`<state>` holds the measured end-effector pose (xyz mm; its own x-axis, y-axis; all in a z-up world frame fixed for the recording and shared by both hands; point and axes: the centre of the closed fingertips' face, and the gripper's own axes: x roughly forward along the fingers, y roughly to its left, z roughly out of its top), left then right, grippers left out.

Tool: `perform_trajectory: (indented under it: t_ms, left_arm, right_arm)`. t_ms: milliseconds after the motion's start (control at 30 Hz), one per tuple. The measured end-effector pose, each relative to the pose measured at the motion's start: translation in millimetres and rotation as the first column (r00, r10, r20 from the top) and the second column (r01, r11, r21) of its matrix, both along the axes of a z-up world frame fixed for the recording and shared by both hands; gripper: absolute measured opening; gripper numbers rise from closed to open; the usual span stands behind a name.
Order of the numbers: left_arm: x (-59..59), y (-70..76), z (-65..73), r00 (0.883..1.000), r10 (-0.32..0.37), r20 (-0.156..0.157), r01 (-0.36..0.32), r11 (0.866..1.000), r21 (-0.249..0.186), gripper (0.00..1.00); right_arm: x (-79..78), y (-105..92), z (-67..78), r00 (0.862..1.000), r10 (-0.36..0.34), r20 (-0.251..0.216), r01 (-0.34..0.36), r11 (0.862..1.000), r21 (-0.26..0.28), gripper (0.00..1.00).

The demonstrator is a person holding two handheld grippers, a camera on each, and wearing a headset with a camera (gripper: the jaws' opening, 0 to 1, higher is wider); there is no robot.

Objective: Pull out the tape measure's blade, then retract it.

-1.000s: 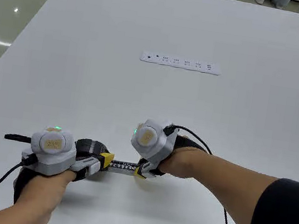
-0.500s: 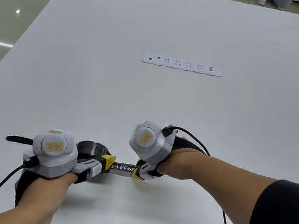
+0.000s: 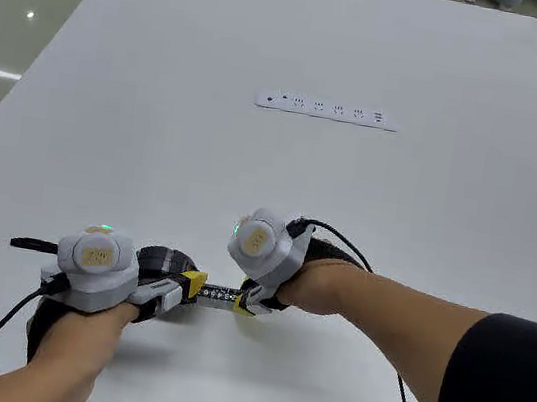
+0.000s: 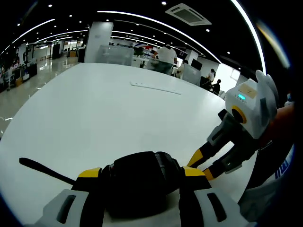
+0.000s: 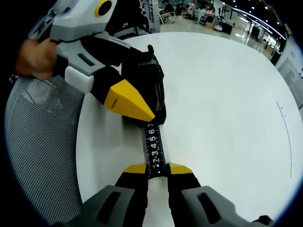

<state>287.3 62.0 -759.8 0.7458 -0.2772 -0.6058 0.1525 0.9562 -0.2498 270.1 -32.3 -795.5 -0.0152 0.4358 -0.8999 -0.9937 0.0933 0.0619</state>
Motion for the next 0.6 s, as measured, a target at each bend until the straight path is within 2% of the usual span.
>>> perform_trajectory:
  t_ms: [600]
  left_arm:
    - [1.0, -0.9, -1.2, 1.000, 0.002, 0.000, -0.002, 1.000, -0.003, 0.60]
  right_arm:
    - [-0.6, 6.0, -0.6, 1.000, 0.000, 0.002, 0.000, 1.000, 0.013, 0.11]
